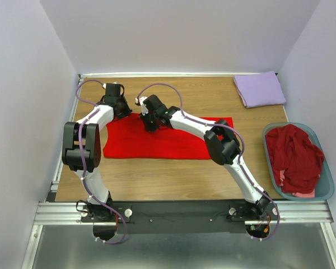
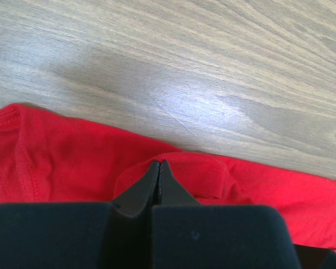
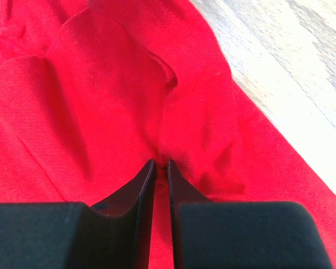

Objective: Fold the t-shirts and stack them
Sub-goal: Fold the tshirt

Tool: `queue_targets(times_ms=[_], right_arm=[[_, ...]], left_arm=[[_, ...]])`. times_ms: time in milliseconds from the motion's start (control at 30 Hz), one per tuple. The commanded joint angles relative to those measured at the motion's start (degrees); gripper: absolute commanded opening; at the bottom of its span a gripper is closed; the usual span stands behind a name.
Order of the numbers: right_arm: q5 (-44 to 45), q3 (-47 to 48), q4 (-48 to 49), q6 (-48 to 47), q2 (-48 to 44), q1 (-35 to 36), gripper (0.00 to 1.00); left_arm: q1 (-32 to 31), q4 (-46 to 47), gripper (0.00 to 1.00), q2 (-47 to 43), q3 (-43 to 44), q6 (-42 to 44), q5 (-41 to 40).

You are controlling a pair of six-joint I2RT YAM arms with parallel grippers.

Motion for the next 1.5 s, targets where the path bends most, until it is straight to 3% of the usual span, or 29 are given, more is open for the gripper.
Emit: queue_targets(times_ms=[0, 367, 600, 1067, 1300, 1467], right_arm=[[1.0, -0.9, -1.0, 1.2, -0.9, -1.1, 0.21], [-2.0, -0.7, -0.9, 2.7, -1.6, -2.3, 0.22], [-4.6, -0.8, -1.0, 3.9, -2.3, -3.4, 0.12], [-8.5, -1.5, -0.8, 6.1, -4.3, -5.5, 0.19], [-10.1, -1.6, -0.8, 5.6, -3.5, -5.6, 0.01], [-11.3, -2.5, -0.9, 5.3, -5.7, -5.6, 0.0]], left_arm=[[0.3, 0.5, 0.0, 0.3, 0.8, 1.2, 0.6], [0.3, 0.5, 0.0, 0.4, 0.8, 1.4, 0.6], [0.3, 0.6, 0.0, 0.7, 1.0, 1.5, 1.1], [0.3, 0.4, 0.0, 1.9, 1.3, 1.6, 2.8], [0.3, 0.4, 0.0, 2.0, 1.7, 2.0, 3.3], [0.3, -0.3, 0.0, 1.0, 2.2, 2.3, 3.6]])
